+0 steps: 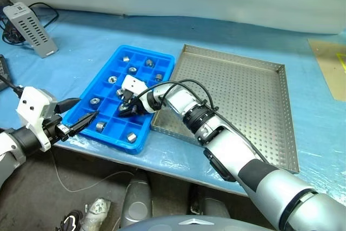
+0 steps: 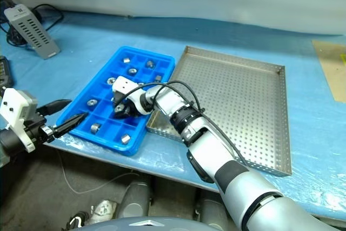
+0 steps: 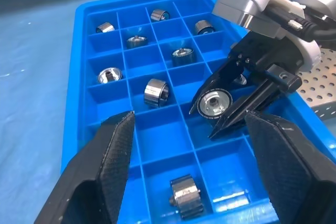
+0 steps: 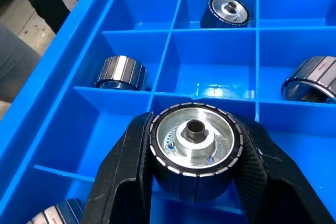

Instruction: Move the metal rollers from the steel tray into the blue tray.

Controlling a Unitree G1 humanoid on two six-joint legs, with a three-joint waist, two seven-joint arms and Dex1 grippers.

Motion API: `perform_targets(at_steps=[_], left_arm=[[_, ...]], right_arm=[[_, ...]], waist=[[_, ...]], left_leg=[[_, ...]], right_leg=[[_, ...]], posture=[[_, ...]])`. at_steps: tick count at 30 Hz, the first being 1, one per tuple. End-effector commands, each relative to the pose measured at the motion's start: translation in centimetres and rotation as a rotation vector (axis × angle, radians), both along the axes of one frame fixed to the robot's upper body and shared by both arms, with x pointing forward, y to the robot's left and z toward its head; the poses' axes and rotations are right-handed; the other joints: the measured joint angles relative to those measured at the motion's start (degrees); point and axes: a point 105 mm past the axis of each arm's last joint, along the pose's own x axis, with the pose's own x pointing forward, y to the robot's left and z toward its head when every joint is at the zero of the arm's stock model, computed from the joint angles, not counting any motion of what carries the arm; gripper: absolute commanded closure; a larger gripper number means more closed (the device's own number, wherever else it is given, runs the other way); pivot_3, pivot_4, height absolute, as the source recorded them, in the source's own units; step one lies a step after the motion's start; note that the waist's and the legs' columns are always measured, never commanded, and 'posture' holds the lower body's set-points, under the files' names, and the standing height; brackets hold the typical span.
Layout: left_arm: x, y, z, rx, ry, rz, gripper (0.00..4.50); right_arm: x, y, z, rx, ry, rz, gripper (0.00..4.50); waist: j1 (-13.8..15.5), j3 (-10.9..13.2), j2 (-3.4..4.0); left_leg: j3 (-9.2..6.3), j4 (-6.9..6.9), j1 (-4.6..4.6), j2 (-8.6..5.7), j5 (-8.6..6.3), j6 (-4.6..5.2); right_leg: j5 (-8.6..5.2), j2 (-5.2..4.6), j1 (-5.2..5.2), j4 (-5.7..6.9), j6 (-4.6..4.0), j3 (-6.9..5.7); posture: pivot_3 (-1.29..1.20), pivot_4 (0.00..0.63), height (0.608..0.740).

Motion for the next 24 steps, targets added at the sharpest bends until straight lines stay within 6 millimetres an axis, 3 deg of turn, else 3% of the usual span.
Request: perform_targets(at_steps=[1, 5, 9, 15, 17, 21, 24], left_arm=[[0.3, -0.3, 0.5, 0.020, -0.026, -0.022, 0.95], [0.7, -0.7, 0.5, 0.021, -0.024, -0.049, 0.95], [1.3, -1.0, 0.5, 0.020, -0.025, -0.071, 0.95], [3.8, -2.9, 0.5, 0.003, -0.037, -0.173, 0.95], [4.6, -3.7, 0.4, -0.002, -0.040, -0.208, 0.95], [6.7, -7.2, 0.2, -0.038, -0.047, -0.355, 0.95], [8.6, -9.9, -0.1, -0.057, -0.053, -0.458, 0.95]], right_arm=[[-0.2, 0.8, 1.6, 0.059, -0.050, 0.026, 2.49], [0.3, 0.6, 2.4, 0.086, -0.021, -0.016, 1.20], [2.1, -0.8, 4.8, 0.146, -0.041, -0.095, 1.20], [3.4, -5.5, 10.5, 0.314, -0.098, -0.180, 1.20], [3.3, -7.0, 11.5, 0.351, -0.109, -0.206, 1.20], [2.6, -11.4, 12.3, 0.427, -0.102, -0.309, 1.20], [3.3, -15.2, 10.9, 0.388, -0.121, -0.494, 1.20]], waist=[[-0.1, 0.0, 0.00], [-0.1, 0.0, 0.01], [-0.1, 0.0, 0.01], [-0.5, 0.0, -0.03], [-0.9, 0.0, -0.05], [-2.3, -0.1, -0.11], [-3.8, -0.1, -0.12]], left_leg=[[0.00, 0.01, 0.00, -0.01, 0.00, 0.00], [-0.01, 0.03, 0.04, 0.01, 0.03, -0.04], [0.00, 0.13, 0.10, 0.01, 0.03, -0.05], [0.16, 0.30, 0.10, -0.06, 0.09, -0.15], [0.26, 0.31, 0.09, -0.16, 0.23, -0.36], [0.27, 0.31, 0.12, -0.25, 0.28, -0.42], [0.27, 0.46, 0.14, -0.30, 0.29, -0.42]], right_leg=[[0.00, 0.00, 0.00, 0.00, 0.00, 0.00], [0.00, 0.01, 0.02, 0.10, 0.00, 0.00], [-0.01, 0.00, 0.14, 0.18, 0.05, 0.00], [0.04, 0.00, 0.17, 0.31, 0.05, 0.01], [0.06, 0.00, 0.20, 0.34, 0.07, 0.01], [0.16, 0.00, 0.28, 0.37, 0.29, 0.02], [0.22, -0.02, 0.32, 0.44, 0.37, 0.09]], posture=[[0.34, 0.150, 0.740], [0.31, 0.150, 0.740], [0.27, 0.150, 0.740], [0.16, 0.150, 0.740], [0.11, 0.150, 0.740], [0.00, 0.150, 0.740], [-0.08, 0.150, 0.740]])
